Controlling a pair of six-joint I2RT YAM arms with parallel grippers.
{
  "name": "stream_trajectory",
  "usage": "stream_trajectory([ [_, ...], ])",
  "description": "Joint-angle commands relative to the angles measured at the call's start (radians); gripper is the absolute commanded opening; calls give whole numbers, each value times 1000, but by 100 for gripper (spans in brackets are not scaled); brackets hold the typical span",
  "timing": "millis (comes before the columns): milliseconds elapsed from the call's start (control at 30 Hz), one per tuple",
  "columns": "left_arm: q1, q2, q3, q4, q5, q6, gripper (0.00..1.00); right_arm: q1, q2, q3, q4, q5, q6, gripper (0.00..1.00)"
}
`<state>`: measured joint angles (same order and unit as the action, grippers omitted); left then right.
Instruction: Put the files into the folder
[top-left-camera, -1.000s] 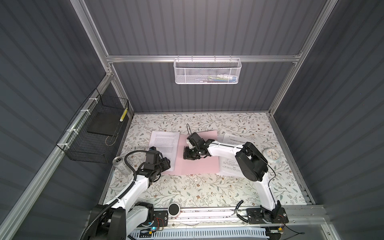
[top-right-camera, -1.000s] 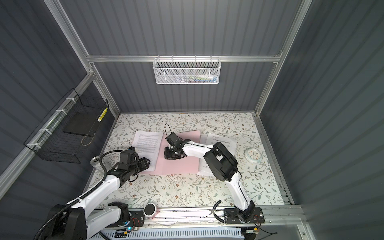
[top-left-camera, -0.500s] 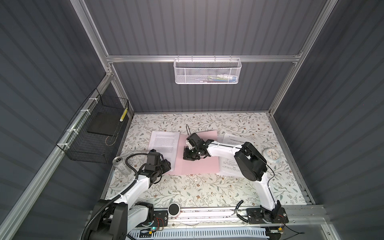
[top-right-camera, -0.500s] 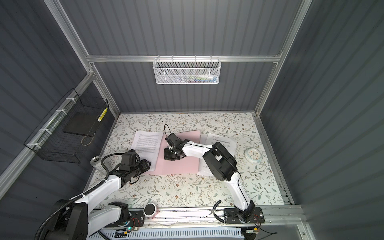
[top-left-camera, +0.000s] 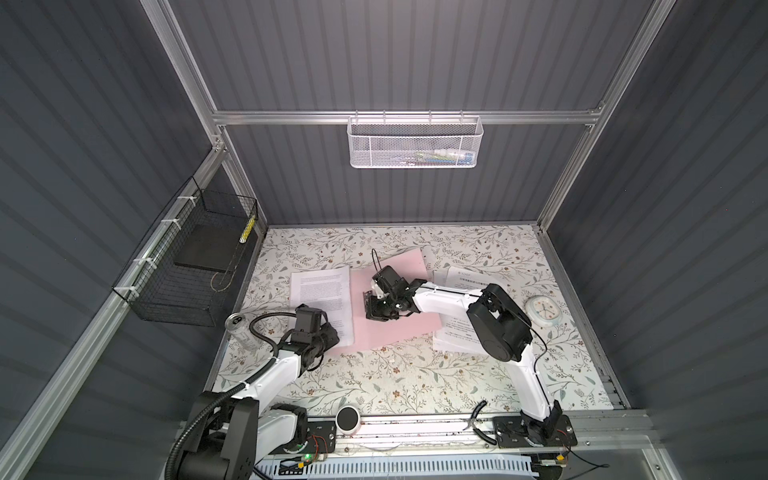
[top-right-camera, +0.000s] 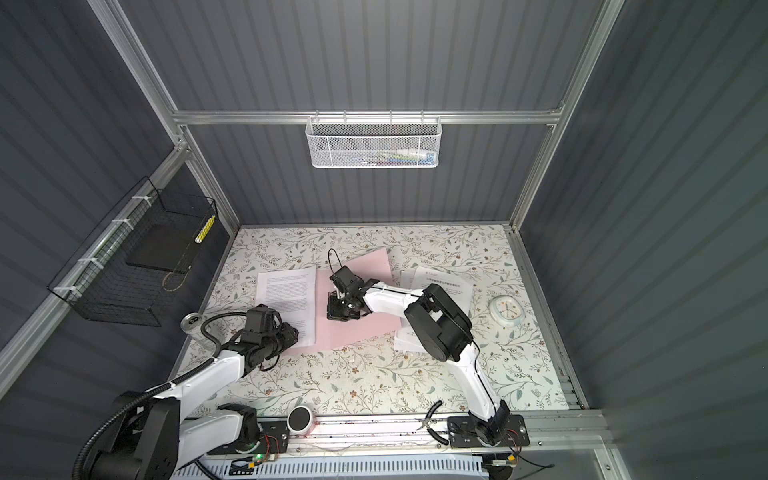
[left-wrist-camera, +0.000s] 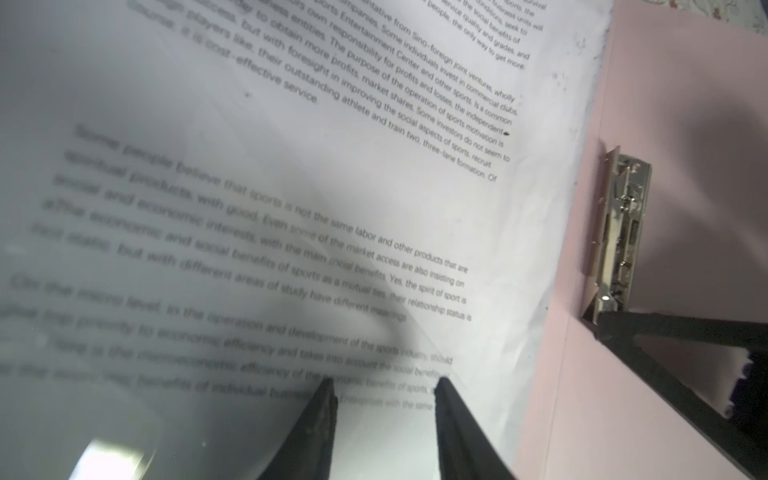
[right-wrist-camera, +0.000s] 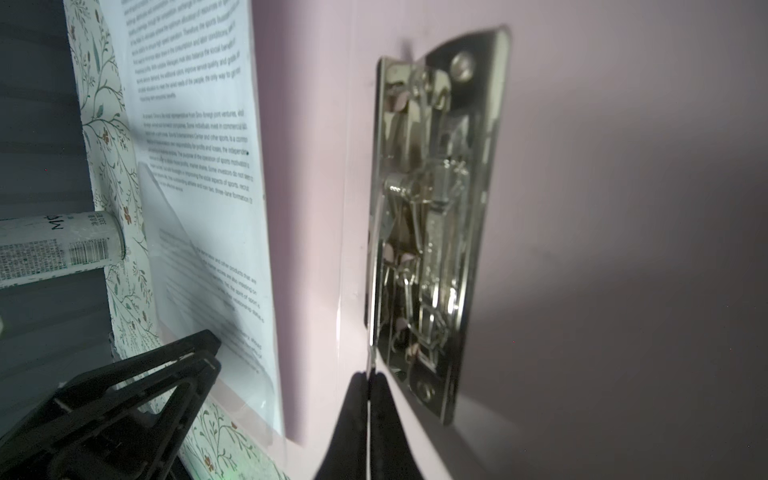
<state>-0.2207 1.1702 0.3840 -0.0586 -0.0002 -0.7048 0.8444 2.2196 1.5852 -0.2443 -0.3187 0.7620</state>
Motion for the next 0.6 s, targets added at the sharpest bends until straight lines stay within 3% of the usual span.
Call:
stream_trajectory([
  [0, 4, 45, 29, -31, -21, -4, 39, 1, 27, -1, -30, -3, -7, 5],
  [233, 4, 160, 87, -52, -12, 14, 33, -3, 21, -32, -20, -8, -3, 3],
  [400, 4, 167, 92, -56, -15, 13, 32, -22, 40, -55, -19, -51, 27, 0],
  [467, 4, 172, 94, -59, -15, 14, 32, -28, 53, -52, -59, -28, 25, 0],
  [567, 4, 175, 96, -63, -17, 13, 31, -30, 77, -19, -184, 99, -5, 0],
])
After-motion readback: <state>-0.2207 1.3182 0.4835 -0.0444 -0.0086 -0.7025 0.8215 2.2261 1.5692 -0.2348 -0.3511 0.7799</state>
